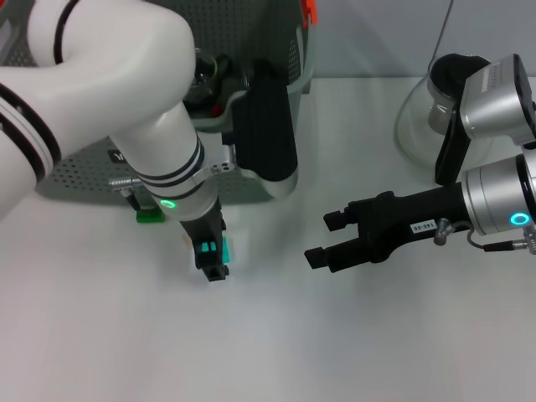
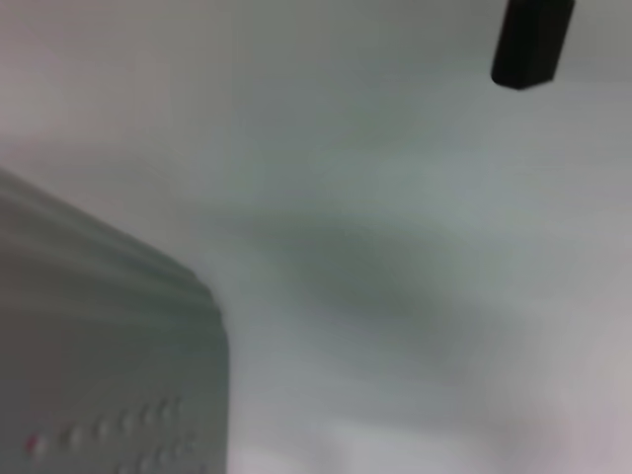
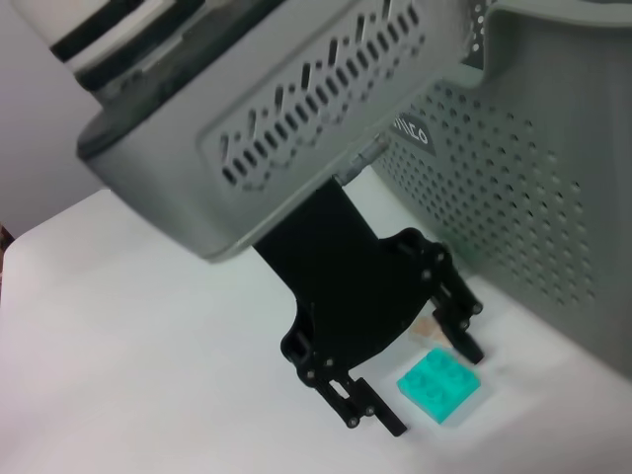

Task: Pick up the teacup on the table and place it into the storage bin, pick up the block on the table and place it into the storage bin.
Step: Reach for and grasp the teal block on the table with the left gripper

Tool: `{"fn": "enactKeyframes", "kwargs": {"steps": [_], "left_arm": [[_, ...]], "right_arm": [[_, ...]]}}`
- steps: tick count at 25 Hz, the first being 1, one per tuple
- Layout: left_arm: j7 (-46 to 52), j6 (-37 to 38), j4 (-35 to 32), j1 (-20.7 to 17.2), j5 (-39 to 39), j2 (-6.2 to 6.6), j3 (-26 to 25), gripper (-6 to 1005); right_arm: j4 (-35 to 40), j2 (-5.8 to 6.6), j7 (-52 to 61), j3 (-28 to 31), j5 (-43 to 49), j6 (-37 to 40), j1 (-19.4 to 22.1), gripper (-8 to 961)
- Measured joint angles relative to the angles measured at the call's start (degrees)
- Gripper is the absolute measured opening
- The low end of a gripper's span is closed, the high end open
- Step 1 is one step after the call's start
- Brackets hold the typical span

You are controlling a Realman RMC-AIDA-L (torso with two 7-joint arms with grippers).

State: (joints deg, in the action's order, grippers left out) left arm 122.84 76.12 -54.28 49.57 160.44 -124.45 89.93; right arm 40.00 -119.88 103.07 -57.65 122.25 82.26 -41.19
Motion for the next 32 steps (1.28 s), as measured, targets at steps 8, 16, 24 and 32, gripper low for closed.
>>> {"fn": "enactKeyframes", "kwargs": {"steps": [8, 16, 24, 32], "left_arm": [[0.1, -0.8, 0.4, 0.1, 0.0, -0.08, 0.5, 632], [0.4, -1.1, 0.9, 0.7, 0.0, -0.09, 0.5, 639], [0.6, -1.9, 1.2, 0.9, 0.0, -0.09, 0.6, 639], [0.9, -2.5, 2.6, 1.4, -0.2, -0.09, 0.6, 638]], "right_arm": [[0.0, -0.12, 0.0, 0.0, 0.0, 0.0, 0.1, 882], [0.0, -0.09, -0.1, 0.0, 0.0, 0.0, 0.3, 882], [-0.5, -0.18, -0.3, 0.0, 0.0, -0.9, 0.5, 877], [-0.7, -0.18, -0.8, 0.0, 0.0, -1.0, 0.5, 876]]}}
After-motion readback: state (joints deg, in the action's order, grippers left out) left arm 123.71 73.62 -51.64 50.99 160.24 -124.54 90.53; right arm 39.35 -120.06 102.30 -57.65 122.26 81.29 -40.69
